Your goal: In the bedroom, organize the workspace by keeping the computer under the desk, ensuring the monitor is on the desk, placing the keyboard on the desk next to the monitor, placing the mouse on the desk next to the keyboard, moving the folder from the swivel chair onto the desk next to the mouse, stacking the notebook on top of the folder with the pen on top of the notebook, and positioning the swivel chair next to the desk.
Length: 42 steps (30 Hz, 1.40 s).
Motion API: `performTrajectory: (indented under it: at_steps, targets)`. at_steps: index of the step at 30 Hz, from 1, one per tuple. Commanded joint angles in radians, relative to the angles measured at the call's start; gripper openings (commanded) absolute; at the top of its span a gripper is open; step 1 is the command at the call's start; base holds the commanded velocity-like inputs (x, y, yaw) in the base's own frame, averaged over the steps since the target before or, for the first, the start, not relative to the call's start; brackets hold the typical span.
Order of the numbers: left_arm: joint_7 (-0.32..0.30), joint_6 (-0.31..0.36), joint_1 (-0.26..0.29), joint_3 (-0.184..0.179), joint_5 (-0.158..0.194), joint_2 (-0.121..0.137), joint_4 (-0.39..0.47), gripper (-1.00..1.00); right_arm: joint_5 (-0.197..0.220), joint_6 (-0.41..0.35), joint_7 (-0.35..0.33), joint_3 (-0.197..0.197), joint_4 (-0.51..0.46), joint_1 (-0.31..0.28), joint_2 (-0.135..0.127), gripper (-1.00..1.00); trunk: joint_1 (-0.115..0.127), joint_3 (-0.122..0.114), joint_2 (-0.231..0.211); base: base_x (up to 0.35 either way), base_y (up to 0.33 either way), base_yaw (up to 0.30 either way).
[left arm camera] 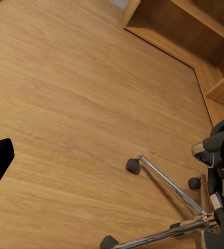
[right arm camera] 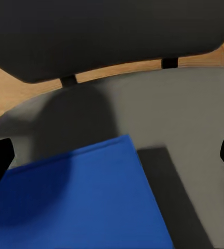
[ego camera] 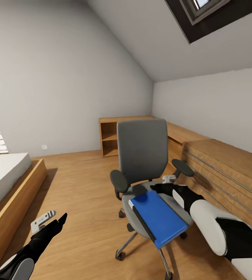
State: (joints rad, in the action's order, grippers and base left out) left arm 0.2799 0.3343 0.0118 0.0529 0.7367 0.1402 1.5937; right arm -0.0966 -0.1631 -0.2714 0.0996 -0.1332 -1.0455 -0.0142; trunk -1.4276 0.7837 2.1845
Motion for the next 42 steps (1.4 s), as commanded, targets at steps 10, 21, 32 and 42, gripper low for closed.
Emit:
performTrajectory:
  at_steps: [10,21,32,42]
  targets:
    - [0.007,0.005,0.001,-0.001,0.01,0.0,0.002,1.0,-0.007,-0.22,0.078,0.011,-0.737,0.331,0.046,1.0,0.039,-0.03,-0.07,0.0,0.0,0.0]
    - [0.006,0.005,0.001,-0.002,0.012,0.0,0.002,1.0,0.035,-0.402,0.267,0.011,-1.286,0.661,0.148,1.0,0.054,-0.043,-0.098,0.0,0.0,0.0]
    - [0.004,0.005,0.001,-0.002,0.012,0.002,0.002,1.0,0.27,-0.432,0.284,0.018,-1.339,0.686,0.143,1.0,0.054,-0.043,-0.098,0.0,0.0,0.0]
    - [0.003,0.013,0.001,-0.004,0.018,0.002,-0.001,1.0,0.421,-0.431,0.285,0.076,-1.342,0.688,0.138,1.0,0.054,-0.043,-0.098,0.0,0.112,-0.167]
